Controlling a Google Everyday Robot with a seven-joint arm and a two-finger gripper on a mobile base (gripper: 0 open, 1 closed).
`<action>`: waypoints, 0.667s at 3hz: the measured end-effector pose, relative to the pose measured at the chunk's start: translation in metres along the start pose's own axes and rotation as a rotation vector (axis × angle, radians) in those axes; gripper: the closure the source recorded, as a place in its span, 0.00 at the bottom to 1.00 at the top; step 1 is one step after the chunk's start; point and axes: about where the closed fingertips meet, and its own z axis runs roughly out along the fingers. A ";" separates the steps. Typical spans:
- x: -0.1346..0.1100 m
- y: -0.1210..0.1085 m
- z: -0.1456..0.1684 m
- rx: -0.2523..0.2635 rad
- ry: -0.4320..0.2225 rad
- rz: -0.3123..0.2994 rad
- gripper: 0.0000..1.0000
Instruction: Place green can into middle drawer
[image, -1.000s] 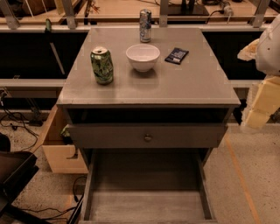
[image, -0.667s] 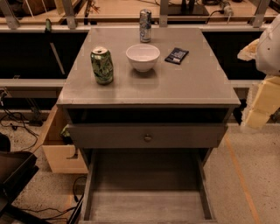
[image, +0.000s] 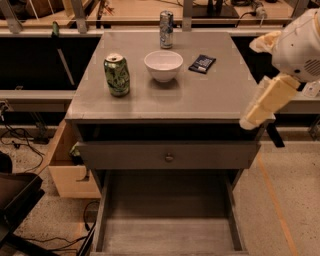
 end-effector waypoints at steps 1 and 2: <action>-0.024 -0.026 0.026 0.052 -0.249 0.023 0.00; -0.052 -0.031 0.032 0.091 -0.470 0.098 0.00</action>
Offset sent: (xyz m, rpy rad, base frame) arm 0.0463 0.0839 0.0473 0.8926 -0.2193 0.0224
